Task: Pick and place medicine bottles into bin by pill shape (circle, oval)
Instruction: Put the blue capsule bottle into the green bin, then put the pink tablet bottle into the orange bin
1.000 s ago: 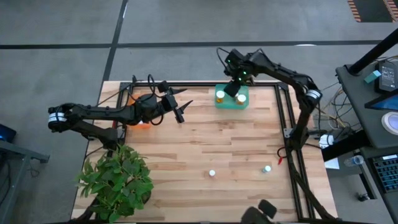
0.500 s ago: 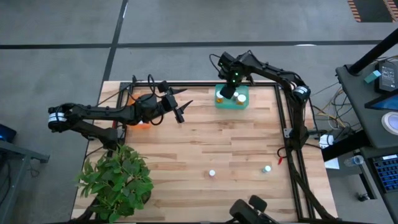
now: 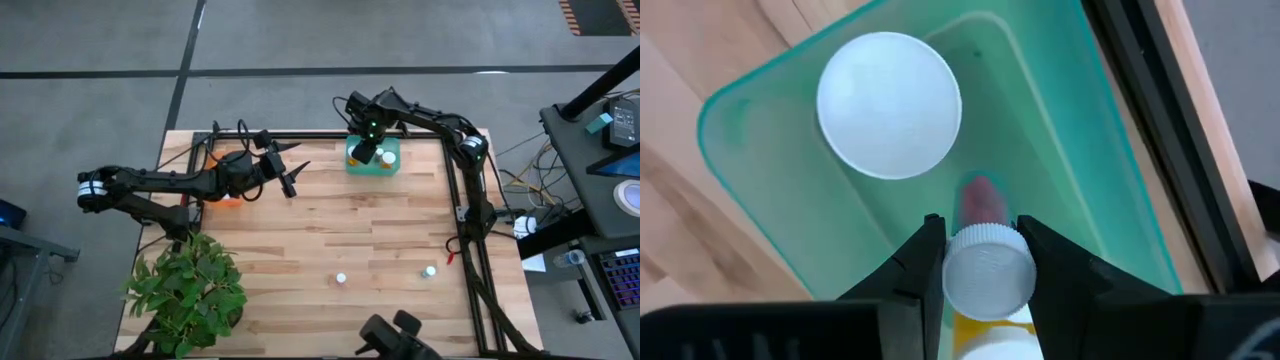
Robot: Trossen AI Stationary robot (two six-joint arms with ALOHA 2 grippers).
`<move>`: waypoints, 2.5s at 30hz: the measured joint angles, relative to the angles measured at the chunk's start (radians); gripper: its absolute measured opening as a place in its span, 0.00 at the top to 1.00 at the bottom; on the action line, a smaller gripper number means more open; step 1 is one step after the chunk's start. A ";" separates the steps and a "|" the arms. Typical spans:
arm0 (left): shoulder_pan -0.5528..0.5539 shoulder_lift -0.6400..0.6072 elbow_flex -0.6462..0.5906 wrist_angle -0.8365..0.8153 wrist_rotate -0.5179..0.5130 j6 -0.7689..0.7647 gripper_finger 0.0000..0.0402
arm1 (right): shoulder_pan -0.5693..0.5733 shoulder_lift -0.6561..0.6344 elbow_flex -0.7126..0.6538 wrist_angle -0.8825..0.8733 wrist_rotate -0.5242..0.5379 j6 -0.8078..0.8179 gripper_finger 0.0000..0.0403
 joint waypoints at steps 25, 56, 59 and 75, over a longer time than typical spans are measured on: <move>0.000 0.000 0.000 0.000 0.000 0.006 0.41 | 0.000 0.049 -0.002 0.066 0.025 -0.030 0.75; 0.000 0.000 0.000 0.000 0.000 0.016 0.41 | 0.000 0.057 -0.008 0.081 0.026 -0.025 0.58; 0.000 0.000 0.000 0.000 0.000 0.016 0.41 | 0.000 0.057 -0.008 0.080 0.026 -0.022 0.56; 0.000 0.000 0.000 0.001 0.000 0.016 0.41 | 0.000 -0.034 0.023 0.015 0.026 0.014 0.55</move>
